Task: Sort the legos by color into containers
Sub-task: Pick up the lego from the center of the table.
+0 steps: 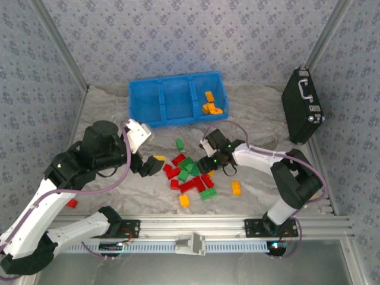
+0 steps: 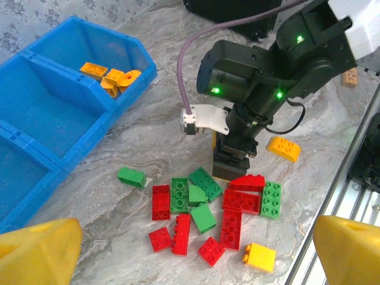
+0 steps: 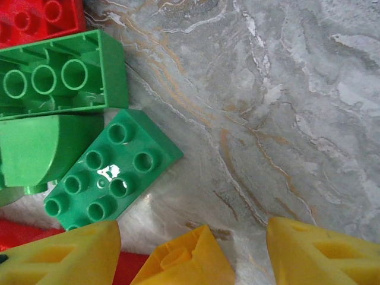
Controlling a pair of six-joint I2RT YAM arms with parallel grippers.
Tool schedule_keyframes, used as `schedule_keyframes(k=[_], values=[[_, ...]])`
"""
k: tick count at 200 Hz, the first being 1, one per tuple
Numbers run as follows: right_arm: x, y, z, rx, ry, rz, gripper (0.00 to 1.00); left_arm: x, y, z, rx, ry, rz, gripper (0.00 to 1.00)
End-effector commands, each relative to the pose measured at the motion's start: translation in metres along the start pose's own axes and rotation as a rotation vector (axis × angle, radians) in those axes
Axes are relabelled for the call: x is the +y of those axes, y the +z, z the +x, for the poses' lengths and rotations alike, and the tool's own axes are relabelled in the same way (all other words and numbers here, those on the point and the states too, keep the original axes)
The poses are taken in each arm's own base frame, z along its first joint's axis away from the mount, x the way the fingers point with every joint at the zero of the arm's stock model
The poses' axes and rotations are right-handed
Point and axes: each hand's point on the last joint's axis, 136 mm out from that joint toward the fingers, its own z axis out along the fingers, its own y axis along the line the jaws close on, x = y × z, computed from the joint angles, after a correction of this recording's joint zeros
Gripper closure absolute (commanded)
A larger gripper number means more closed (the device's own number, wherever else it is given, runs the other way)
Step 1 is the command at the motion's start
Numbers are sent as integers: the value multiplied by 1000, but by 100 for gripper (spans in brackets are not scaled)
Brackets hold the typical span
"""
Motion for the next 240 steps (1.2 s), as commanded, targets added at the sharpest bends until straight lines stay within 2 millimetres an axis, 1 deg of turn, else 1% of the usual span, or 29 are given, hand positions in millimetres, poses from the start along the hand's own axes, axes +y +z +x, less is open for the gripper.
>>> schedule_keyframes(k=[1,24,57,82,121,147,189,201,221,233,240], values=[[3,8,9,30,-21,-4,33,-3,-9,-10,-28,1,5,0],[1,12,21,60,-21,17,33,-2,-7,-10,-24,2,6,0],[0,10,36,77,0,24,33,-2,-5,-11,-18,7,8,0],[-4,7,41,88,2,50,34,-3,-5,-11,-14,9,11,0],[-5,9,47,107,-9,71,39,-3,-3,-12,-11,11,14,0],[-6,9,46,103,-12,79,42,-3,-3,-13,-12,14,14,0],[-7,7,42,98,-13,90,58,-3,-2,-11,-7,22,11,0],[-9,6,41,99,-11,94,61,-2,-2,-12,-8,25,11,0],[-13,-2,32,80,2,98,62,-3,-2,-12,-10,26,13,0],[-19,-11,22,55,21,104,63,-3,-2,-13,-11,29,13,0],[-21,-18,12,33,31,104,64,-3,-2,-13,-11,31,13,0]])
